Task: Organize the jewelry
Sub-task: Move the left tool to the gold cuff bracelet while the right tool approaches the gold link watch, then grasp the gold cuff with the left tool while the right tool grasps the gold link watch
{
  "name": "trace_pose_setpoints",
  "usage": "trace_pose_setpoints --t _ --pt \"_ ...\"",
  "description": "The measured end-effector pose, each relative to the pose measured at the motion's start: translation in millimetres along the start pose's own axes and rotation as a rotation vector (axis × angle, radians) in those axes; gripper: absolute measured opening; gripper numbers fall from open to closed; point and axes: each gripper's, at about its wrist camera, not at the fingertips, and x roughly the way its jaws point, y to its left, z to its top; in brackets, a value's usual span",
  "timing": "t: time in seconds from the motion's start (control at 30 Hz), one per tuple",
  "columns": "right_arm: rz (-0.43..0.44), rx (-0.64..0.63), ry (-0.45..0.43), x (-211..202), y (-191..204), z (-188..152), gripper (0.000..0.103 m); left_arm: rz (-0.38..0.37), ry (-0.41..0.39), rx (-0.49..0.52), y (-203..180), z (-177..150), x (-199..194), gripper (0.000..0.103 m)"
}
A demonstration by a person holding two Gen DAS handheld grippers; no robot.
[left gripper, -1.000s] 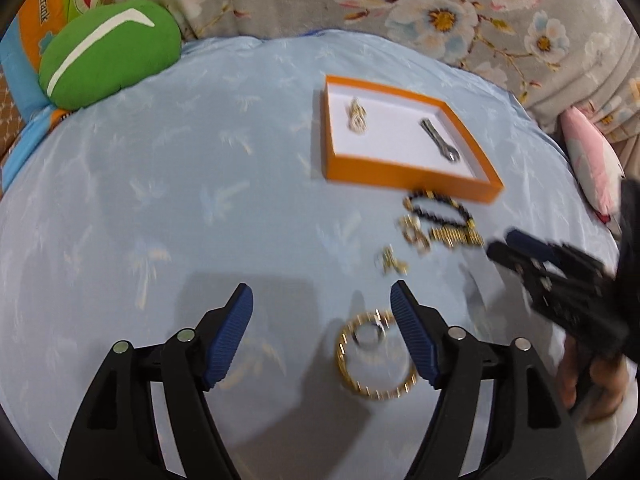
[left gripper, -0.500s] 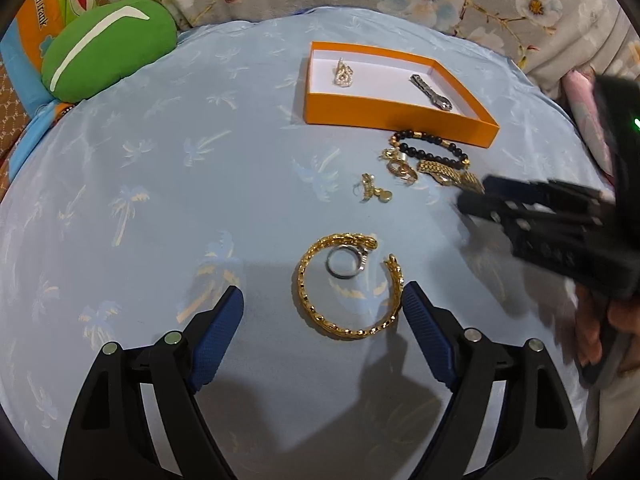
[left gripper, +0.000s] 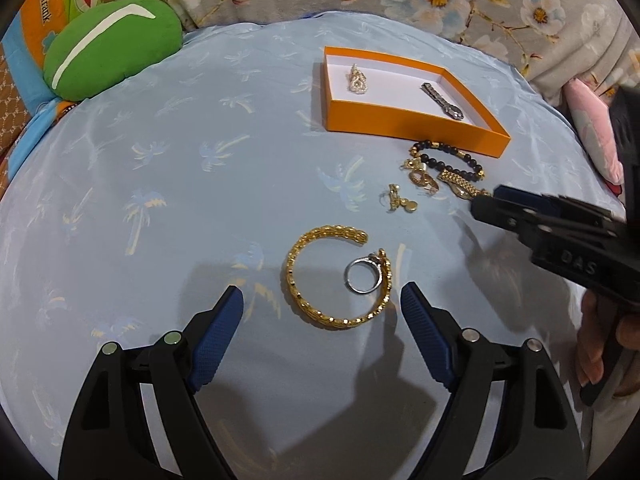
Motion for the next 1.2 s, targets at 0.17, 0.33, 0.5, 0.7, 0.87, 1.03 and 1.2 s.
trace_pose_setpoints --t 0.17,0.33,0.5,0.7,0.87,1.03,1.2 --pt "-0.015 -0.004 0.018 11.0 0.7 5.5 0.045 -0.006 -0.014 0.020 -5.1 -0.7 0.6 0.078" --pt "-0.017 -0.019 0.014 17.4 0.5 11.6 0.043 -0.014 -0.023 0.027 -6.8 0.2 1.8 0.078" --pt "-0.011 -0.031 0.013 16.8 3.5 10.9 0.023 -0.011 -0.037 0.035 -8.0 2.2 2.1 0.063" --pt "-0.011 0.013 -0.001 5.4 3.9 -1.9 0.011 -0.055 -0.046 0.025 -5.3 1.7 -0.9 0.053" --pt "-0.015 0.061 -0.038 -11.5 0.0 -10.5 0.011 -0.079 -0.069 0.019 -4.9 0.6 -8.8 0.053" --pt "-0.013 0.107 -0.073 -27.5 -5.8 -15.1 0.011 -0.100 -0.098 0.022 -7.5 3.5 -21.9 0.053" --pt "-0.020 0.136 -0.101 -43.2 -10.8 -13.6 0.011 -0.112 -0.117 0.034 -11.6 11.2 -31.6 0.053"
